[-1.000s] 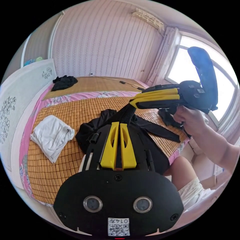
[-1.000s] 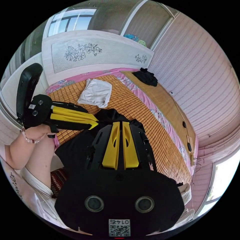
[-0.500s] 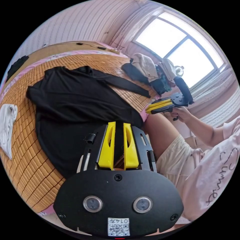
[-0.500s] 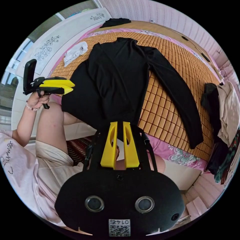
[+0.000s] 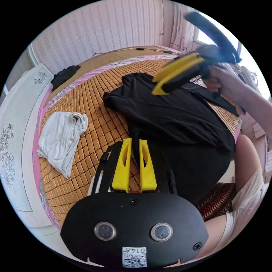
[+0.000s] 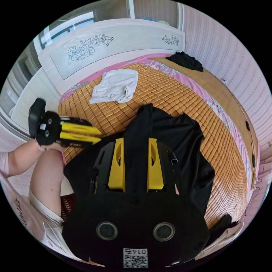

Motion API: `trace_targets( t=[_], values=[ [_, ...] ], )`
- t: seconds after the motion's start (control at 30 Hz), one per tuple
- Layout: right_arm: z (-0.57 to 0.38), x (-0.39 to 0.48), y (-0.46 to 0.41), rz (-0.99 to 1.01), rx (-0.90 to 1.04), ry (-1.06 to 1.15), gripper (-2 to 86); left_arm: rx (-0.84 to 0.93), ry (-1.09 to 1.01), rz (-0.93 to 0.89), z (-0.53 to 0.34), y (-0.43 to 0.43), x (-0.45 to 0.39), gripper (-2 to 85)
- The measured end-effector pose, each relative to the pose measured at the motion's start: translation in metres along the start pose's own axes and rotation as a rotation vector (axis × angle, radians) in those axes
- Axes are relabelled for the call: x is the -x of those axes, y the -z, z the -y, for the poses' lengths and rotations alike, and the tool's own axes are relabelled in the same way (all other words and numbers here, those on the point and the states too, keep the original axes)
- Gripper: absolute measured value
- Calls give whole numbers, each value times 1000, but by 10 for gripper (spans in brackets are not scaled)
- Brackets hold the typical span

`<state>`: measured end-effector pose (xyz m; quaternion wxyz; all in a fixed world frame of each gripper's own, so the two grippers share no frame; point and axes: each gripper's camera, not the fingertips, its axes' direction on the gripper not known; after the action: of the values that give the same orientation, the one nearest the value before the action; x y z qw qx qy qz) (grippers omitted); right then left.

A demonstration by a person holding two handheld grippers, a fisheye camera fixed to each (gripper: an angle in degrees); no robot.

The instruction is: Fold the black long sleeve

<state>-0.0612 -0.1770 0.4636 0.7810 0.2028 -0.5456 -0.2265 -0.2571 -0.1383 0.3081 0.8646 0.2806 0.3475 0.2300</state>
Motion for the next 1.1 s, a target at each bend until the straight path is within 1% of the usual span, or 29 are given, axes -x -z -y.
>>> trace_targets(
  t=[0.07, 0.2, 0.27, 0.3, 0.33, 0.37, 0.4, 0.47, 0.53, 0.57, 0.63, 0.7, 0.77, 0.83, 0.9, 0.97, 1.0, 1.07, 1.1],
  values=[
    [61, -11, -21, 2, 18, -44, 134, -8, 8, -12, 0, -26, 7, 57],
    [122, -37, -52, 3, 69, -134, 128, -26, 27, -85, -5, -60, 19, 66],
    [145, -57, -67, 107, 151, -190, 59, -4, 13, -91, -12, -84, 24, 59],
    [148, -61, -63, 118, 145, -200, 42, -8, 10, -102, -15, -87, 25, 55],
    [153, -69, -47, 109, 91, -222, 22, -27, 11, -120, -22, -89, 30, 30],
    [154, -80, -25, 75, 19, -256, 15, -50, 29, -98, -30, -88, 36, 11],
    [154, -87, -15, 64, -12, -285, 15, -61, 40, -80, -35, -87, 39, 5],
    [154, -114, 2, 116, -45, -391, 17, -112, 85, -60, -55, -89, 56, -5],
    [162, -116, -1, 149, 11, -373, 27, -78, 122, -80, -64, -106, 68, -6],
    [168, -111, 5, 146, 34, -346, 47, -46, 144, -91, -68, -120, 74, -5],
    [169, -105, 37, 118, -2, -299, 84, -52, 171, -111, -76, -126, 81, 0],
    [153, -104, 83, 85, -71, -287, 95, -49, 191, -88, -84, -125, 86, 22],
    [107, -98, 148, 57, -132, -280, 94, -74, 198, -28, -100, -112, 82, 44],
    [59, -84, 189, 5, -123, -277, 89, -101, 181, -8, -113, -97, 67, 47],
    [5, -64, 221, -31, -81, -287, 83, -139, 127, -48, -125, -83, 38, 45],
    [-64, -34, 246, -36, 2, -344, 73, -147, 25, -178, -137, -76, -23, 44],
    [-79, -26, 249, -31, 25, -364, 73, -146, -3, -222, -139, -76, -41, 44],
    [-124, 2, 254, 15, 118, -422, 76, -113, -140, -397, -143, -89, -119, 46],
    [-131, 8, 255, 26, 134, -433, 77, -96, -166, -418, -144, -94, -139, 50]
  ],
)
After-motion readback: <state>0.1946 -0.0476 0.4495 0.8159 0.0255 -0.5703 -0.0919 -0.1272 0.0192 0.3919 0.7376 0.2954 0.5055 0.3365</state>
